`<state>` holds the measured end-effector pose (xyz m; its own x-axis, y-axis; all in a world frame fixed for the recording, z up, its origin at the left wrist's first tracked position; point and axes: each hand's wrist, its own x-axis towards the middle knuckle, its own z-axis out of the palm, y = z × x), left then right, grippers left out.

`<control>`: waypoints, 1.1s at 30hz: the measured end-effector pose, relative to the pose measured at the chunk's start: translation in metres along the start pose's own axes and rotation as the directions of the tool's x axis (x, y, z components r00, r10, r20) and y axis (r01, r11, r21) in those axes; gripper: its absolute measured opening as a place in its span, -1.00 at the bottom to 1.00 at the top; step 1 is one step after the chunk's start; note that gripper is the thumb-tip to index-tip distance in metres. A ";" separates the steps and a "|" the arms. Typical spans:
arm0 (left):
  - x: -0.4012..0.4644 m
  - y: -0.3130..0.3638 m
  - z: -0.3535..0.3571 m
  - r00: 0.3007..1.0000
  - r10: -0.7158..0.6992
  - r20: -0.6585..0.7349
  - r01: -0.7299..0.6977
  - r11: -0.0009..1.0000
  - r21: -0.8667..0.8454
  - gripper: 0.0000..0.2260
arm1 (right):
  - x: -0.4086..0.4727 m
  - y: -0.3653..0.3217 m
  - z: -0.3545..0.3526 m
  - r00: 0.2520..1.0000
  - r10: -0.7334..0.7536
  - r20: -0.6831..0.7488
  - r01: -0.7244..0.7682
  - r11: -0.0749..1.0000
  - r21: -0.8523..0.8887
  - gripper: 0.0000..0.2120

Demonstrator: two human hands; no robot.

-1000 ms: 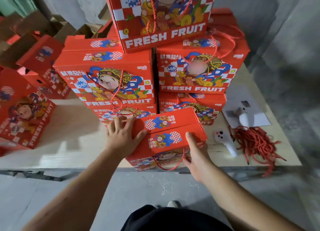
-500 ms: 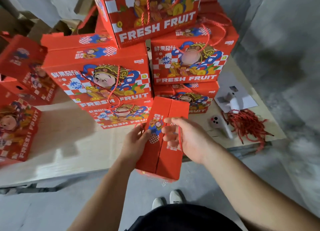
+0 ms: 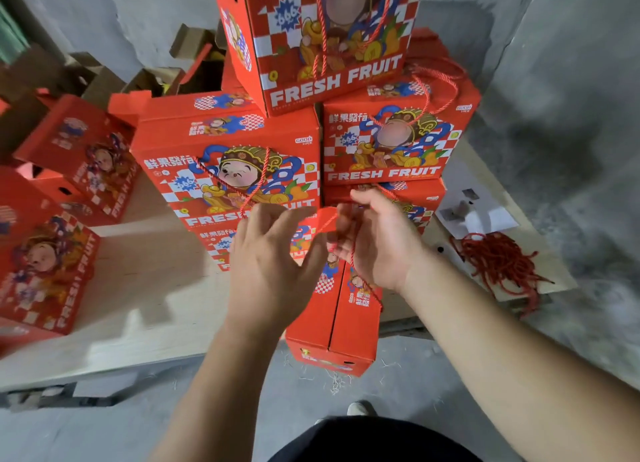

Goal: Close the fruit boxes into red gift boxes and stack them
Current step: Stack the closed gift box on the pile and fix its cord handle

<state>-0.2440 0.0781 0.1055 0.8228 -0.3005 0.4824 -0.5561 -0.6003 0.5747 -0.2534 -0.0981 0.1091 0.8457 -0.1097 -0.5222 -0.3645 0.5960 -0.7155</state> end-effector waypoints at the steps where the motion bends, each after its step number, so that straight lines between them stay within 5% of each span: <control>1: 0.003 -0.008 -0.005 0.994 -0.048 -0.103 0.040 0.996 -0.080 -0.74 | 0.001 -0.012 0.001 0.999 -0.018 -0.037 0.018 1.000 0.017 -0.67; 3: 0.008 -0.030 -0.004 0.969 -0.199 -0.145 0.159 0.955 -0.250 -0.79 | 0.002 -0.029 0.000 0.996 -0.044 -0.075 0.052 0.993 0.107 -0.70; 7: -0.015 -0.059 0.036 0.857 -0.434 0.277 0.511 0.784 -0.354 -0.91 | -0.001 -0.009 0.007 0.995 -0.096 -0.002 0.096 0.988 0.122 -0.66; 10: -0.049 -0.060 0.065 0.805 -0.432 0.406 0.580 0.718 -0.385 -0.88 | -0.007 -0.018 0.012 0.997 -0.070 -0.033 0.062 0.980 -0.188 -0.65; 15: -0.056 -0.051 0.073 0.778 -0.402 0.483 0.623 0.590 -0.513 -0.71 | -0.023 -0.065 0.009 0.973 -0.215 0.086 0.228 0.956 -0.184 -0.68; 19: -0.057 -0.052 0.077 0.732 -0.392 0.558 0.671 0.560 -0.487 -0.80 | -0.026 -0.057 -0.001 0.994 -0.093 0.057 0.109 0.855 -0.507 -0.69; 26: -0.053 -0.066 0.082 0.762 -0.488 0.427 0.648 0.585 -0.488 -0.95 | -0.018 -0.052 -0.012 0.995 -0.097 -0.028 0.048 0.700 -0.713 -0.65; 28: -0.047 -0.074 0.083 0.777 -0.509 0.370 0.628 0.591 -0.507 -0.82 | -0.015 -0.053 -0.003 0.994 -0.105 -0.013 0.056 0.625 -0.779 -0.62; 33: -0.033 -0.093 0.077 0.884 -0.433 0.175 0.463 0.767 -0.443 -0.74 | -0.012 -0.066 0.017 0.984 -0.099 0.150 0.176 0.375 -0.910 -0.55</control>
<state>-0.2105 0.0871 -0.0152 0.9889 -0.1352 0.0624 -0.0975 -0.2713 0.9576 -0.2333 -0.1227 0.1700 0.9263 -0.0475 -0.3737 -0.3424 -0.5197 -0.7827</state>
